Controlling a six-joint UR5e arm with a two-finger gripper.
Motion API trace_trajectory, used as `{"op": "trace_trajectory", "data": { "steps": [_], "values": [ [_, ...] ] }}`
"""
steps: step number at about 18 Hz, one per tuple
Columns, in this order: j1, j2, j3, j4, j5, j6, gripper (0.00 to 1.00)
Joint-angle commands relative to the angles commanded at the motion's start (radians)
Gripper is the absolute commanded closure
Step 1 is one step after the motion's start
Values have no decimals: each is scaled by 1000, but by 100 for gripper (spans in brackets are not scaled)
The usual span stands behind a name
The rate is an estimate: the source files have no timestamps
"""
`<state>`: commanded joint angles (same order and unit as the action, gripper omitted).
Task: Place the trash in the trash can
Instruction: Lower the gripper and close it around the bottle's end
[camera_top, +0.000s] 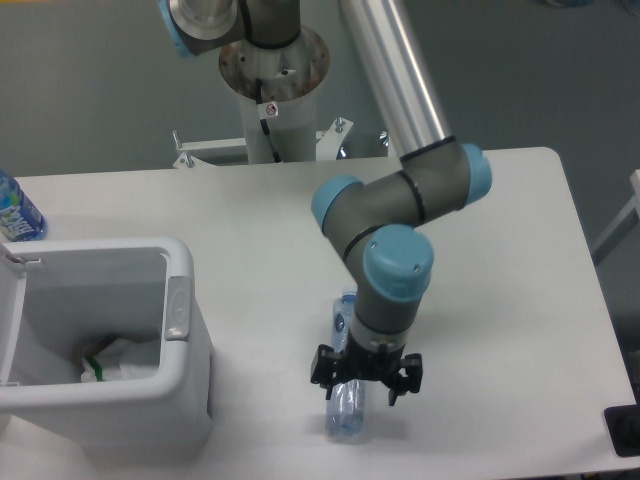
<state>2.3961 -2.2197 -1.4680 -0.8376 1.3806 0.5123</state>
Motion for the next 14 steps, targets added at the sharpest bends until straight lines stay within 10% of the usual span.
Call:
{"op": "trace_trajectory", "data": {
  "steps": [14],
  "values": [
    [-32, -61, 8, 2, 49, 0, 0]
  ]
}}
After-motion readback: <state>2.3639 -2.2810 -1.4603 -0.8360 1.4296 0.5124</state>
